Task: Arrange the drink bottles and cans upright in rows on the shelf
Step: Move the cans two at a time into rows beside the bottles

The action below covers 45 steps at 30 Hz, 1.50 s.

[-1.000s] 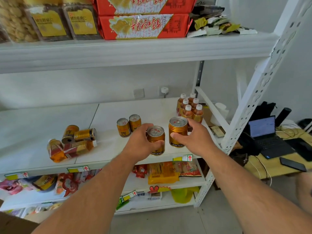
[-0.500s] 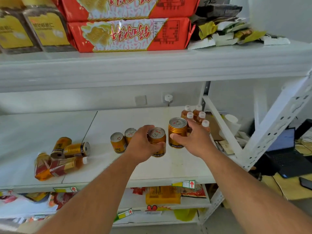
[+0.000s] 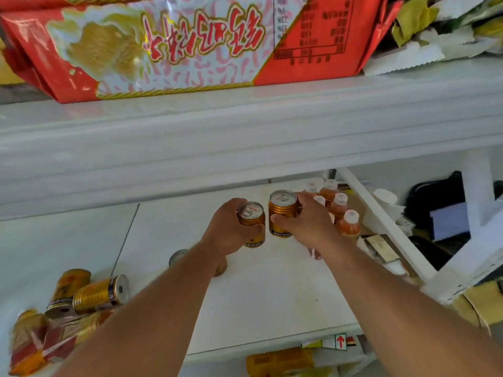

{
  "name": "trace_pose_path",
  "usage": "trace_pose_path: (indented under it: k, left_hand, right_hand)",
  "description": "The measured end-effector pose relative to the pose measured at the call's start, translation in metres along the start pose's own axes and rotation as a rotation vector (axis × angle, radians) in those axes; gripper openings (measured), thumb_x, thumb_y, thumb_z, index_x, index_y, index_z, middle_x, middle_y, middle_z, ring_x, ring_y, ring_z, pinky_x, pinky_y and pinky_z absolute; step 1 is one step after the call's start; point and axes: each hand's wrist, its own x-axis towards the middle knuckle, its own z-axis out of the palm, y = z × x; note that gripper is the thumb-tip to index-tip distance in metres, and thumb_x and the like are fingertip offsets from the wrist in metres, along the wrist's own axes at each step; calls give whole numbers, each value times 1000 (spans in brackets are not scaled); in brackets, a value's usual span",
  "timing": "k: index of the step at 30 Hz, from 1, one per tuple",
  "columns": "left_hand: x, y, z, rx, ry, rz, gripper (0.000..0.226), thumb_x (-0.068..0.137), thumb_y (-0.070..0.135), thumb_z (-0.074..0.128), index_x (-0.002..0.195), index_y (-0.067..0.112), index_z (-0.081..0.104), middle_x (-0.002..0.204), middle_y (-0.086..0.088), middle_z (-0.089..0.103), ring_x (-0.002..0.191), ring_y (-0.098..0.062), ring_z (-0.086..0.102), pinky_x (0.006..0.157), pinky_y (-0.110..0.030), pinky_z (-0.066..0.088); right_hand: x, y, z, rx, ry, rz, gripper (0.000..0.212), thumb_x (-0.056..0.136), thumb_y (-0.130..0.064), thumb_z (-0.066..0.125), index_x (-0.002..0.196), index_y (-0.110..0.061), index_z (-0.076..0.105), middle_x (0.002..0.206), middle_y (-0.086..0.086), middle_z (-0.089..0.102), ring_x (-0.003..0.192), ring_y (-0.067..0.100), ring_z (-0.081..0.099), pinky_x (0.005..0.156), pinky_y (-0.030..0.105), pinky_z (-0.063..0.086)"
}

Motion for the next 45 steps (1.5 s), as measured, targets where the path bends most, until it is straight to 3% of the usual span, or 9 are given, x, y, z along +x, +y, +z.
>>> trace_pose_path:
  k: [5,12,15,18,24,32,37,42,45]
  left_hand:
    - [27,-12,5,78,-38,-10,56,72,29,83,120,28,54,100,14,58,90,-7,57,76,-23,44]
    - [55,-25,20,127,-90,-77,34,75,24,79,80,39,49,84,18,58,77,0,57,63,-19,46]
    - [61,-30,27,109,-99,-83,36,75,20,80,97,33,55,91,14,57,81,-4,56,60,-13,39]
    - [66,-30,34,113,-116,-109,55,74,24,82,122,23,56,109,5,60,98,-14,57,77,-22,42]
    - [73,-28,45,112,-132,-152,67,75,28,83,133,20,52,127,-1,60,113,-19,57,89,-27,45]
    - [73,-27,45,134,-123,-99,42,78,12,80,107,26,54,85,19,54,85,-6,54,58,-1,35]
    - [65,-22,38,177,-172,-93,64,82,15,77,138,8,47,134,-7,56,121,-19,50,82,-18,31]
    - [52,-15,20,284,-202,-93,62,89,26,69,145,19,42,147,-2,46,132,-19,43,88,-20,29]
    - [40,-16,9,439,-202,-99,80,88,50,63,154,26,23,159,3,27,143,-20,29,107,-31,28]
  right_hand:
    - [35,11,24,-59,-2,74,52,80,-35,80,123,-18,58,109,-8,62,100,14,60,83,29,47]
    - [99,71,67,-140,-49,131,80,41,-64,55,106,-19,65,93,-4,74,87,19,71,75,39,61]
    - [114,90,78,-142,-67,184,82,40,-62,55,110,-18,62,97,-1,72,92,22,70,76,40,61]
    - [122,96,82,-137,-75,218,78,48,-56,62,116,-19,59,106,1,71,99,23,68,84,42,59]
    - [111,78,73,-155,-59,236,63,72,-32,78,128,-13,56,120,6,68,112,26,65,91,39,56]
    - [105,62,67,-164,-71,278,66,75,-24,82,130,-9,49,122,11,65,115,32,63,89,38,56]
    - [98,57,64,-226,-86,317,72,78,-30,82,136,-6,46,131,11,63,118,30,62,95,38,54]
    - [63,35,55,-320,-59,227,87,95,-19,67,160,-5,10,163,14,29,148,31,33,117,39,35]
    - [36,18,54,-452,3,19,74,99,-21,59,159,-8,17,165,13,25,151,29,26,120,41,31]
